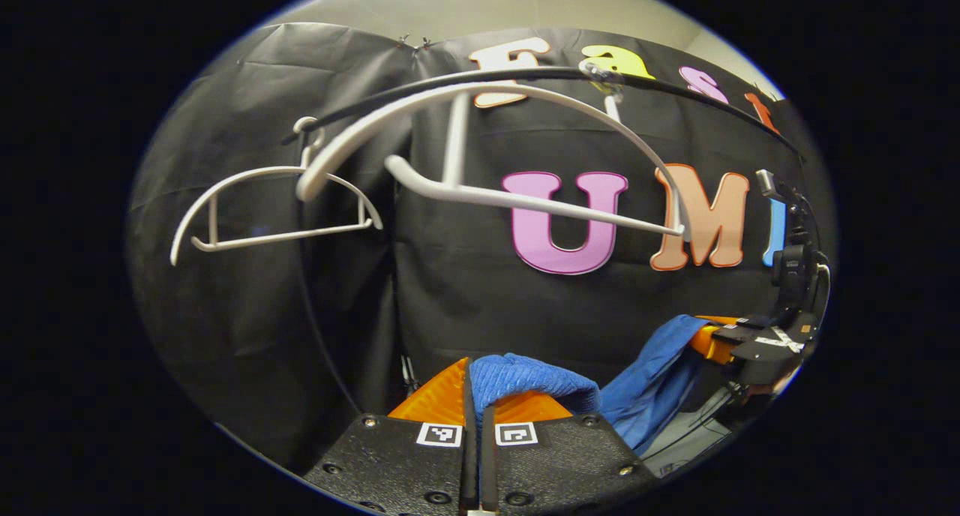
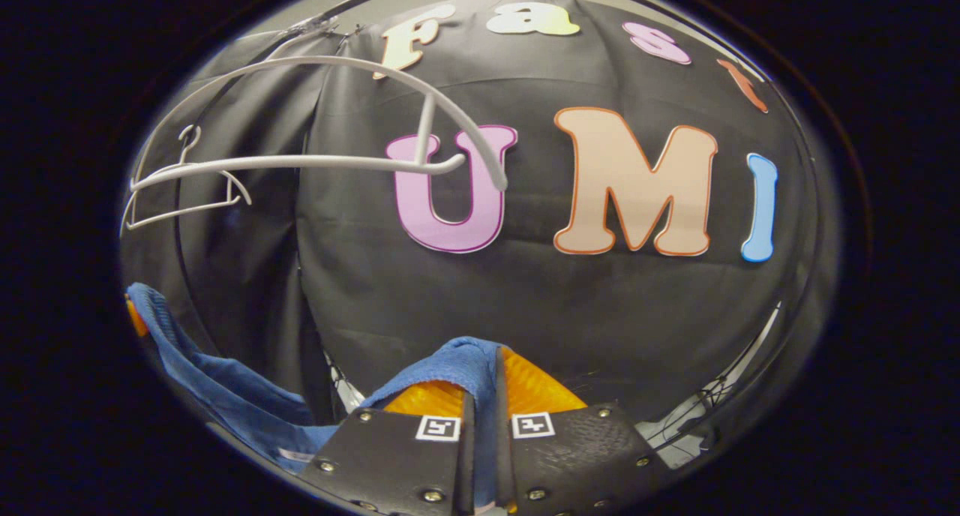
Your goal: Grasp the clothes on the hanger with both hands and then place them into the laundry hamper below.
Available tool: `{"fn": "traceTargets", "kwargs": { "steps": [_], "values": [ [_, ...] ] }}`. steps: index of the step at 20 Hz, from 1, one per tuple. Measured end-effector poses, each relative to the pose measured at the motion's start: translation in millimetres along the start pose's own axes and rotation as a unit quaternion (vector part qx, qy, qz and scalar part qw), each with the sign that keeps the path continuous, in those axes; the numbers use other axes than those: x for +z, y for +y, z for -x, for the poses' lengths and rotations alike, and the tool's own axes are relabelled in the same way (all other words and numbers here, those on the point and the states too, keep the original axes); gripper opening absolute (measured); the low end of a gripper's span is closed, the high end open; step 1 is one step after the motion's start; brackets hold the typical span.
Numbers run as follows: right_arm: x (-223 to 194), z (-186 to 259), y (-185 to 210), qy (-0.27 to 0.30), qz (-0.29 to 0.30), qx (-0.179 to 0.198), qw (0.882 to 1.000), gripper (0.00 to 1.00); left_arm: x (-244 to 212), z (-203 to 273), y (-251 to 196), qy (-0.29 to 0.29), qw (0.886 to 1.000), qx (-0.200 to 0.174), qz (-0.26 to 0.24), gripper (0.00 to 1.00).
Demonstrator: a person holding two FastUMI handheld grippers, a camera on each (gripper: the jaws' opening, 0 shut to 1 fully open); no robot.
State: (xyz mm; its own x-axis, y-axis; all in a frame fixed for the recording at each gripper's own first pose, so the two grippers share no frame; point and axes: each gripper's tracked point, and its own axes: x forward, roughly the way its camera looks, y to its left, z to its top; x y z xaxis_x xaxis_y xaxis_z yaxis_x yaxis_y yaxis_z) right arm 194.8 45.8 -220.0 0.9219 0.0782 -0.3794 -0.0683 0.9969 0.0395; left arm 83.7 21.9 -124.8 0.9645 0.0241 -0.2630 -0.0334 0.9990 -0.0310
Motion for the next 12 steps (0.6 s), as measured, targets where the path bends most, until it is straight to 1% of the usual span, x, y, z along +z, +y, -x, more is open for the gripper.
{"fn": "traceTargets", "kwargs": {
  "steps": [6, 7, 8, 12],
  "values": [
    [-21, 5, 31, 0.023, -0.011, 0.046, 0.999, 0.11, -31, -22, -45, 0.03, 0.997, -0.072, 0.015, 0.02],
    [-25, 7, 36, 0.028, -0.013, 0.055, 0.998, 0.11, -37, -25, -52, 0.037, 0.996, -0.085, 0.018, 0.0],
    [-30, 7, 41, 0.033, -0.014, 0.065, 0.997, 0.11, -42, -29, -56, 0.043, 0.994, -0.095, 0.02, 0.02],
    [-56, 10, 56, 0.062, -0.027, 0.096, 0.993, 0.11, -63, -41, -82, 0.064, 0.989, -0.134, 0.024, 0.02]
  ]
}}
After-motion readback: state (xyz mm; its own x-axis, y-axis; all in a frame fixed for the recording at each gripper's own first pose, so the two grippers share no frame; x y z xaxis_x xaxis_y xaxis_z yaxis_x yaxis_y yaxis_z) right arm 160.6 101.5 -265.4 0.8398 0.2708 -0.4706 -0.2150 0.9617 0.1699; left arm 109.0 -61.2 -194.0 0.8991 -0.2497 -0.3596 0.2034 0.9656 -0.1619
